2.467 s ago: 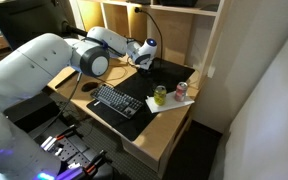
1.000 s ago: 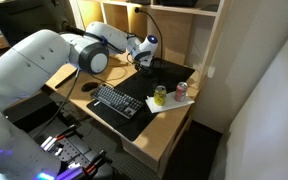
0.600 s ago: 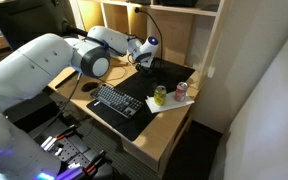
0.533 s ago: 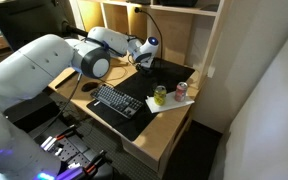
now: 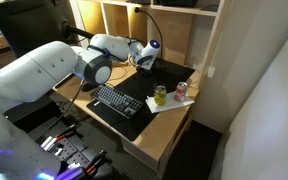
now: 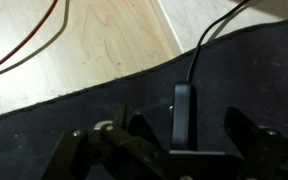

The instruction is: Turn off the desk lamp

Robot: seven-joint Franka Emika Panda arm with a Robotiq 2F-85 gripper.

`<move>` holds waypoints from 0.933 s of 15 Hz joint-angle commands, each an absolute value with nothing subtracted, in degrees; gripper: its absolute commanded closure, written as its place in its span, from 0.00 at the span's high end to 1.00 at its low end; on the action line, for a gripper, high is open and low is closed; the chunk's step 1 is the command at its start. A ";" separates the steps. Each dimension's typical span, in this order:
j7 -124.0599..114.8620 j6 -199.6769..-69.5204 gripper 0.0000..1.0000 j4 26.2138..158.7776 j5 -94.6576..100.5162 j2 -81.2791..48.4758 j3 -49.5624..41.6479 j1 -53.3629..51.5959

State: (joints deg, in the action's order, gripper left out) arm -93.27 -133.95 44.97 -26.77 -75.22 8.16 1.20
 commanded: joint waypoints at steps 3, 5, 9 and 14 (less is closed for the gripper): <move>-94.55 -130.15 1.00 38.02 -25.59 -79.30 8.47 1.28; -94.63 -129.56 0.74 36.79 -25.40 -80.14 8.45 1.24; -94.94 -129.40 0.46 34.18 -24.54 -81.56 8.27 1.17; -95.22 -130.01 0.15 33.14 -24.27 -81.90 7.24 0.74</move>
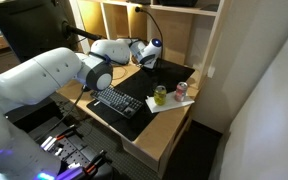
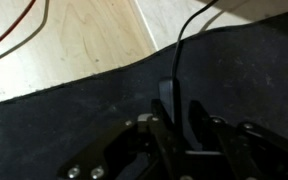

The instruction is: Turn off the desk lamp

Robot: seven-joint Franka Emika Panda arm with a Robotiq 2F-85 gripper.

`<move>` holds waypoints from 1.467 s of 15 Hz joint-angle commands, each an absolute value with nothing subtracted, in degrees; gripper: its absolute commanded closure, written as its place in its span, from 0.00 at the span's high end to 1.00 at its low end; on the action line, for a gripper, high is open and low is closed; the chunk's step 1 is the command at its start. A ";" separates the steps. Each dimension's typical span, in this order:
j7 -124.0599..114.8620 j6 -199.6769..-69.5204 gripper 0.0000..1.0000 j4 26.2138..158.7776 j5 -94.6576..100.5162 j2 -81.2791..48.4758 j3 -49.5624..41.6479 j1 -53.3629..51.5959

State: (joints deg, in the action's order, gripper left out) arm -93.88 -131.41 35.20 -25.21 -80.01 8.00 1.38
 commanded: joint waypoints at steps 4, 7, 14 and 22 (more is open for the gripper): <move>-94.95 -129.41 0.46 33.00 -24.25 -81.91 7.21 0.70; -94.42 -128.36 0.60 32.79 -24.06 -81.95 7.17 0.74; -93.19 -124.78 1.00 31.87 -24.21 -82.39 7.54 0.86; -89.39 -125.07 1.00 30.47 -26.95 -83.97 11.22 1.90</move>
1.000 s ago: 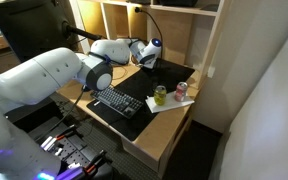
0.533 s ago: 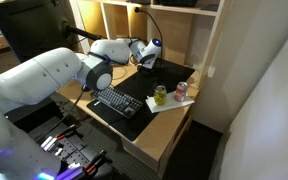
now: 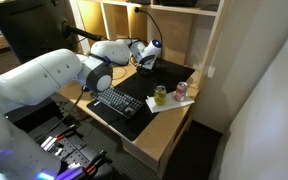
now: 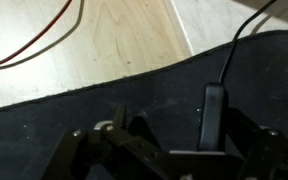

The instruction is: Turn off the desk lamp

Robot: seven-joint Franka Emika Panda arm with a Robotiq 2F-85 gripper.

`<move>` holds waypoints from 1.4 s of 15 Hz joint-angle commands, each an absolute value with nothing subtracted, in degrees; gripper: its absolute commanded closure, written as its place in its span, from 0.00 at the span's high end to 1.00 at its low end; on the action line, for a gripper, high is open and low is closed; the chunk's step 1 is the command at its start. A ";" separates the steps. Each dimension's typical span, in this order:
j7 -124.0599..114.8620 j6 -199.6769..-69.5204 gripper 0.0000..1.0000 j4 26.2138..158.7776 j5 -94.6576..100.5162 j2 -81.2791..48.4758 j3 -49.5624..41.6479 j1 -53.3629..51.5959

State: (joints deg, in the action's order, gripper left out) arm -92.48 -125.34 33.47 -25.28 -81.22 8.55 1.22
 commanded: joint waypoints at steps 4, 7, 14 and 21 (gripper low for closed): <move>-88.41 -124.72 1.00 29.95 -27.85 -84.63 12.91 2.44; -88.61 -124.64 0.73 29.48 -27.61 -84.95 13.26 2.55; -88.80 -125.11 0.24 29.05 -27.43 -85.02 13.37 2.45; -88.68 -126.29 0.05 30.94 -27.28 -84.21 13.41 2.48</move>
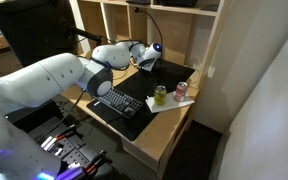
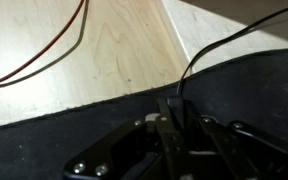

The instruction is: Turn off the desk lamp

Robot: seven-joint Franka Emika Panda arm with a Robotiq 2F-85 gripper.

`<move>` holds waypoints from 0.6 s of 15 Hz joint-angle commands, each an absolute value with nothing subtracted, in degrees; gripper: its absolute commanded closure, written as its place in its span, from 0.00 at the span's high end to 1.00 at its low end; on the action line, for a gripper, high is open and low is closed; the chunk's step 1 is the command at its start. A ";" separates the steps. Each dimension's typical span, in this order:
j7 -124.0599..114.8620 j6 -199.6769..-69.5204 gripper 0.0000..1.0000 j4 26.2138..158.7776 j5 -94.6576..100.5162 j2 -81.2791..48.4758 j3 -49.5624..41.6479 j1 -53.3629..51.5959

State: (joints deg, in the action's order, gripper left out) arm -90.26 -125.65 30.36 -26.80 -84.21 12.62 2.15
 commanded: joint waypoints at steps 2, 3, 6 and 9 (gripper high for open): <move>-88.55 -127.05 0.44 31.01 -27.20 -84.21 13.24 2.38; -88.29 -127.35 0.45 31.06 -27.29 -84.22 13.35 2.40; -87.41 -126.42 0.66 30.80 -26.67 -84.22 12.96 2.34; -85.70 -123.24 0.84 30.46 -26.12 -84.23 12.89 2.49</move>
